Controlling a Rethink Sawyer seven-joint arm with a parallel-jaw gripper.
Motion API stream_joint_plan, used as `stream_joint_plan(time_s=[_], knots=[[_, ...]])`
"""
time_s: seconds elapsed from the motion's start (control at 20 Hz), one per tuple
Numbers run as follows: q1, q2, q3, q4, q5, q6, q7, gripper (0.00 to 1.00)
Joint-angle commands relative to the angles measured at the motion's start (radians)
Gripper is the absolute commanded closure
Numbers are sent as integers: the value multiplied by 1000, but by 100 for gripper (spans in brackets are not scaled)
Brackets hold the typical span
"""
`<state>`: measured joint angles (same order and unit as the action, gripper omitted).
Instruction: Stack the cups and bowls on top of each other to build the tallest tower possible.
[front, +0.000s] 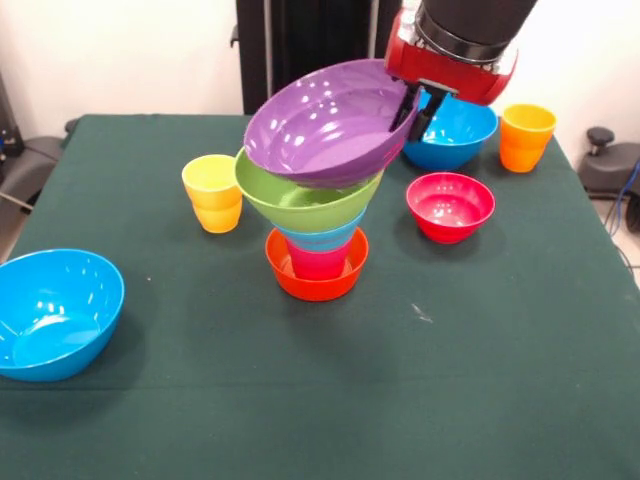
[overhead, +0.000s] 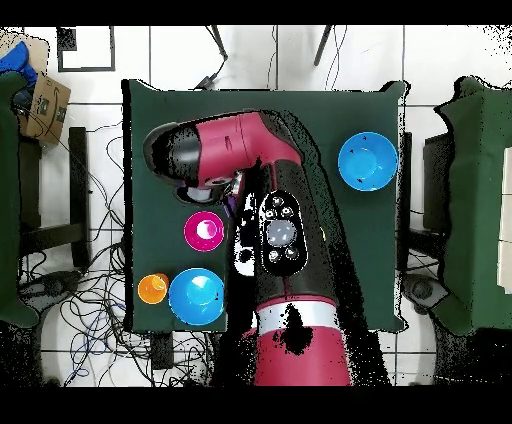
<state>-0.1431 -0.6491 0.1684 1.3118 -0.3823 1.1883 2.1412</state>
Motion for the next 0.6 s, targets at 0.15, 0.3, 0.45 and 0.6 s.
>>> stream_joint_plan(time_s=[0.15, 0.3, 0.45, 0.6], knots=[[37, 17, -56, -108, -146, 217, -91, 100], [36, 0, -65, -109, -165, 228, -124, 100], [22, -16, -62, -99, -171, 217, -144, 100], [11, -35, -66, -71, -177, 172, -138, 100]])
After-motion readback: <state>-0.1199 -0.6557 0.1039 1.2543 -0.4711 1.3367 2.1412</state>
